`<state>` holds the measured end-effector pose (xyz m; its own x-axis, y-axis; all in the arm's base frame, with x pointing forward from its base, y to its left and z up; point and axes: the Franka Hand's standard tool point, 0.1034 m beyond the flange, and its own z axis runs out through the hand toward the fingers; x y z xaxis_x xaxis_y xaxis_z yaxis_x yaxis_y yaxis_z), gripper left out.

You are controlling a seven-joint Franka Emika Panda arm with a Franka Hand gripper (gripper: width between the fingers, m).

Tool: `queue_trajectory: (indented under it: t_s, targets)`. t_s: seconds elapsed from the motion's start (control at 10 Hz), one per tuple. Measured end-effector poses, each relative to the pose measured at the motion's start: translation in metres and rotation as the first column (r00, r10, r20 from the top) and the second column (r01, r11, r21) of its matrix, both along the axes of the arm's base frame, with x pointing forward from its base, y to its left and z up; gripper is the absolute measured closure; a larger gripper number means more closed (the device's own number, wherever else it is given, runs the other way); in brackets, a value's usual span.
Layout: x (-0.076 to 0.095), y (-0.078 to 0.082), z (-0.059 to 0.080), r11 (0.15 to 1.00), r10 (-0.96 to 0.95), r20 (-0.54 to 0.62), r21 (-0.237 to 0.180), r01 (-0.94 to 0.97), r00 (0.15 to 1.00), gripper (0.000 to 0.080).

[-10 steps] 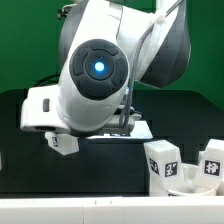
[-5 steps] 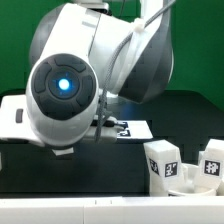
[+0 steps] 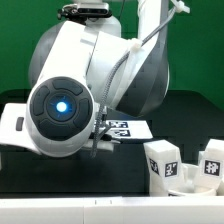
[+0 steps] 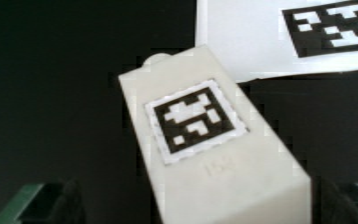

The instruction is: Assemble stool

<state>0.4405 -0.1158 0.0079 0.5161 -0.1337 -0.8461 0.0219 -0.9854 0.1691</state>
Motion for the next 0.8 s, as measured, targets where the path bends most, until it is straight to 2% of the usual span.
queue_trajectory:
  t_s: [0.1, 0.2, 0.3, 0.4, 0.5, 0.6, 0.7, 0.8]
  targets:
    - [0.000, 0.000, 0.000, 1.000, 0.000, 0.000, 0.000, 0.000, 1.000, 0.0162]
    - [0.000, 0.000, 0.000, 1.000, -0.001, 0.000, 0.000, 0.001, 1.000, 0.0332]
    - [-0.001, 0.000, 0.003, 1.000, -0.003, -0.007, 0.001, 0.003, 1.000, 0.0451]
    - [0.002, 0.000, 0.003, 1.000, 0.001, 0.014, 0.002, -0.001, 1.000, 0.0454]
    - [0.007, 0.006, 0.015, 1.000, -0.006, 0.028, 0.005, 0.006, 1.000, 0.0454]
    - [0.020, 0.023, 0.042, 1.000, -0.022, 0.092, -0.014, 0.023, 0.996, 0.0461]
    - [0.020, 0.044, 0.068, 0.998, -0.055, 0.170, -0.025, 0.060, 0.984, 0.0461]
    - [0.014, 0.044, 0.074, 1.000, -0.010, 0.219, -0.021, 0.015, 0.976, 0.0461]
